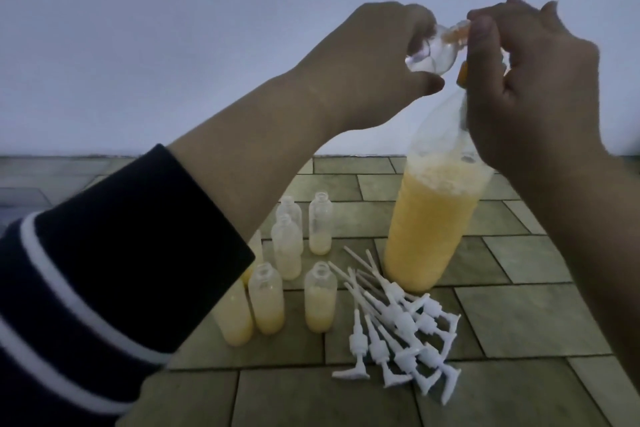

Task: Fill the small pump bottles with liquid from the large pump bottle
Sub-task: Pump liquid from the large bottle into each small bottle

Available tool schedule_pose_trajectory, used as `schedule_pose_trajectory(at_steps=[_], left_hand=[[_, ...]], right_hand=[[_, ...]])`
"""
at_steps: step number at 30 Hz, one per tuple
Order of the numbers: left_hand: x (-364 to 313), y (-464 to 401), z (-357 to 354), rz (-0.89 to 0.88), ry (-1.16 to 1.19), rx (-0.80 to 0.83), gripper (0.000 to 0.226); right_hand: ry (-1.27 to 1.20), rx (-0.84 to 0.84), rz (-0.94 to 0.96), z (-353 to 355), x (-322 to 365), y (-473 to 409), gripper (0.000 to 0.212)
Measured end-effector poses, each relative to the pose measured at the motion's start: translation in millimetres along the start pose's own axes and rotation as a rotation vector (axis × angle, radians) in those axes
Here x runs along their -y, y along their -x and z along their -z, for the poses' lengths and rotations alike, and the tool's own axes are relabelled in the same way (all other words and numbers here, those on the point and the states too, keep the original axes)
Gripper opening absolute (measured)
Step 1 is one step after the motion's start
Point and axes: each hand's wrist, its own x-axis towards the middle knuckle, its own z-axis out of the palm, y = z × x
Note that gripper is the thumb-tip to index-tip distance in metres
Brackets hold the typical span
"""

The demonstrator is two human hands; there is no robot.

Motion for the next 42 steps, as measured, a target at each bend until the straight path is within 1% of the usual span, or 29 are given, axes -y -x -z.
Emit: schedule_pose_trajectory(at_steps=[4,6,8,12,14,18,21,24,28,31,34,37,42], left_hand=[[1.3,-0.4,10.9,0.026,0.049,-0.032,0.042],[4.3,1.3,11.9,0.053,0.072,-0.038,0.041],[9.4,5.5,9.2,0.104,0.132,-0.038,0.039],[25.6,25.9,-1.6,0.252,0.259,-0.012,0.036],[36.7,42.7,-7.8,0.334,0.302,0.017,0.038],[54.5,74.5,-25.0,0.467,0.329,0.155,0.048],[60.9,86.9,-35.7,0.491,0.289,0.200,0.046],[64.9,93.6,-45.7,0.513,0.216,0.245,0.050],[66.7,96.7,-54.2,0.508,0.093,0.363,0.054],[66.7,98.4,-59.0,0.504,0.021,0.470,0.050],[65.0,99.4,-66.7,0.496,-0.033,0.541,0.048],[64.1,100.0,-75.9,0.474,-0.099,0.578,0.044],[64.5,101.1,-87.2,0.465,-0.137,0.619,0.036]], right_hand=[[0.021,0.061,0.030,15.1,5.6,-8.9,0.047],[-0.029,0.114,0.021,19.8,6.8,-11.5,0.044],[-0.088,0.151,-0.014,23.2,5.0,-12.2,0.037],[-0.151,0.220,-0.044,30.3,4.5,-12.3,0.036],[-0.117,0.257,-0.021,32.4,6.4,-10.6,0.040],[-0.124,0.275,-0.017,33.2,7.5,-8.2,0.041],[-0.149,0.269,-0.030,31.6,5.5,-10.4,0.043],[-0.156,0.266,-0.048,29.6,4.4,-11.4,0.042],[-0.171,0.247,-0.052,29.1,5.2,-10.5,0.040],[-0.200,0.244,-0.072,28.9,3.1,-10.4,0.040],[-0.199,0.245,-0.084,28.9,2.8,-10.5,0.038],[-0.214,0.249,-0.109,28.8,4.4,-12.4,0.029],[-0.185,0.256,-0.106,27.8,5.8,-13.6,0.025]])
